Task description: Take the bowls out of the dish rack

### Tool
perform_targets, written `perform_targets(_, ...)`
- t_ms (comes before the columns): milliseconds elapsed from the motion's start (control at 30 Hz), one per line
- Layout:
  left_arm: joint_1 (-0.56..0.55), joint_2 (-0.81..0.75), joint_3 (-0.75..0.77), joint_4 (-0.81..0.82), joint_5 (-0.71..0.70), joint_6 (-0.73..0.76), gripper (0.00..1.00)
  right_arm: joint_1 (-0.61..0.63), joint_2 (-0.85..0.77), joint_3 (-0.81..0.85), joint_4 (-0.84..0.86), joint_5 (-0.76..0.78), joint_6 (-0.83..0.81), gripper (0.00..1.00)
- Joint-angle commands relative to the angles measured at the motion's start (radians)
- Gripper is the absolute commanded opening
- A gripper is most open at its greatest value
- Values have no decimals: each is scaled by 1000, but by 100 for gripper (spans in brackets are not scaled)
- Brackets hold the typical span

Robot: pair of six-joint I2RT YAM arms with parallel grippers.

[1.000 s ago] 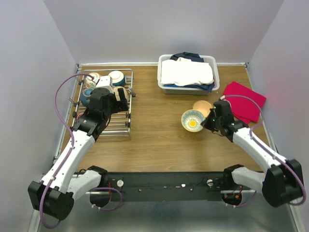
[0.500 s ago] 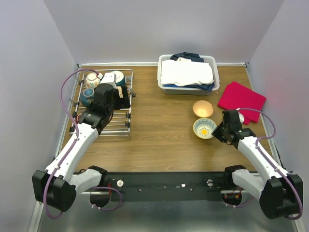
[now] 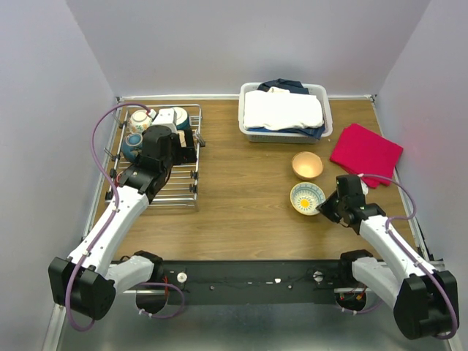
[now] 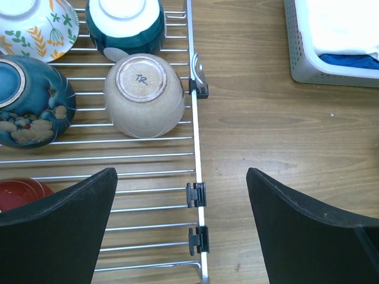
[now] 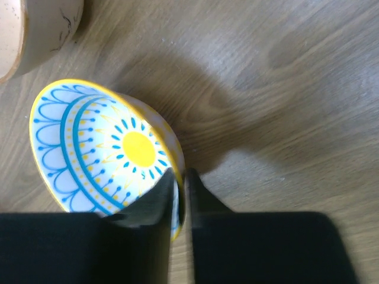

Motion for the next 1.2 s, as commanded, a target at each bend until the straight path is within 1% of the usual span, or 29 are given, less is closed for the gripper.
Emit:
perform_targets(0, 0, 10, 35, -20, -48, 15, 99, -4, -33, -16, -27, 38, 10, 35)
perform_targets(33, 0, 12, 40, -34, -59, 15, 99, -4, -47, -2, -39, 56, 0, 49)
perform_targets(100, 0, 18, 48, -46, -70, 14, 99, -4, -94, 17, -52, 72, -33, 61)
perform_targets(133, 0, 21, 51, -63, -82, 14, 99, -5, -107, 29, -64, 76, -47, 72)
perform_targets(200, 0, 35, 64, -83, -96, 4, 99, -5, -131, 72, -75, 81, -90, 81)
perform_targets(233, 0, 41, 72, -109, -104, 1, 99, -4, -134, 87, -93, 80, -105, 89)
perform_targets(333, 0, 68, 104, -167, -142, -6, 99, -4, -141, 148, -107, 66, -177, 100)
perform_targets(467, 0, 111, 141, -264, -225, -35, 99, -5, -142, 204, -81, 5, -282, 100)
perform_targets(500, 2, 134, 161, -289, -267, -45, 99, -4, -145, 210, -69, -11, -323, 100)
perform_targets(533, 0, 148, 169, -336, -289, -63, 99, -4, -154, 210, -38, -25, -343, 100)
perform_targets(633, 2, 200, 195, -404, -338, -92, 99, -4, -170, 198, 14, -58, -406, 100)
perform_targets(667, 2, 213, 198, -415, -349, -103, 99, -5, -177, 195, 25, -95, -421, 100)
perform_targets(733, 13, 242, 201, -445, -372, -117, 99, -5, -182, 192, 54, -117, -463, 100)
perform_targets(1000, 108, 268, 143, -465, -390, -170, 99, 47, -207, 173, 119, -140, -549, 100)
perform_targets(1167, 151, 288, 111, -461, -462, -154, 99, 55, -214, 138, 172, -186, -552, 100)
